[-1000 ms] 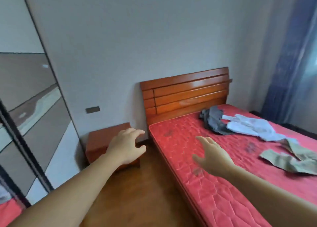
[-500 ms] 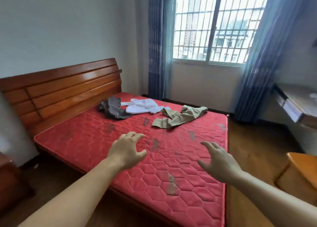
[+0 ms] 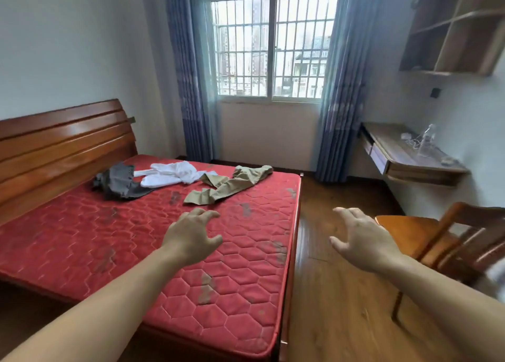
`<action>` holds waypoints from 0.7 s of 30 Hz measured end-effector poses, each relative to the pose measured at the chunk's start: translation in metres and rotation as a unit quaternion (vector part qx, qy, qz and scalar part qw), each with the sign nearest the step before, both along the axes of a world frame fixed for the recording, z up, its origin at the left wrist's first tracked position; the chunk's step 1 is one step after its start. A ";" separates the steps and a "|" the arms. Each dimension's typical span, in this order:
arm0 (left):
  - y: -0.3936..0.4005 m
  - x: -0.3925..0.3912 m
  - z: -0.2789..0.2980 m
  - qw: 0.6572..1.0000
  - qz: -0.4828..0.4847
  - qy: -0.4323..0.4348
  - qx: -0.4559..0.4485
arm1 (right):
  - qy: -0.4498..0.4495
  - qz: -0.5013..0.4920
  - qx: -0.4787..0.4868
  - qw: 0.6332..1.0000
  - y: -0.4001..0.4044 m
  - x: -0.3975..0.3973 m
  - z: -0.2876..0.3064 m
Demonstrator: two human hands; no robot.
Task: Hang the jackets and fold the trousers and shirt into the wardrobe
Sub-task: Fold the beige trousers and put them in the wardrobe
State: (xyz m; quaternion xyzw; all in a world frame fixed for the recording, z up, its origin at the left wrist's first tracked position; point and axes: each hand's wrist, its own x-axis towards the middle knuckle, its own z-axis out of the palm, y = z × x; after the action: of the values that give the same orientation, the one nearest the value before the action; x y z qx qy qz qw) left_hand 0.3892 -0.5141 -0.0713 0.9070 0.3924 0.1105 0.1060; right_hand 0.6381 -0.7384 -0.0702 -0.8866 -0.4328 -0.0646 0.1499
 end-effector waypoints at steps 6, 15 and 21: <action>-0.073 0.123 0.002 0.999 -0.032 0.006 -0.006 | 0.023 -0.006 -0.010 1.000 -0.056 0.096 0.001; -0.053 0.252 -0.006 1.000 -0.006 0.030 -0.006 | 0.051 0.052 0.008 0.997 0.003 0.226 -0.013; 0.010 0.374 -0.041 0.999 0.024 0.018 -0.036 | 0.069 0.099 -0.005 0.993 0.089 0.350 -0.040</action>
State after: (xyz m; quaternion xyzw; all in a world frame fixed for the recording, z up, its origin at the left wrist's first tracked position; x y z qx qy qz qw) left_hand 0.7634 -0.5044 -0.1127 0.8946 0.4197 0.0827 0.1294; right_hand 0.9879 -0.6496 -0.1100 -0.8423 -0.5076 0.0137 0.1806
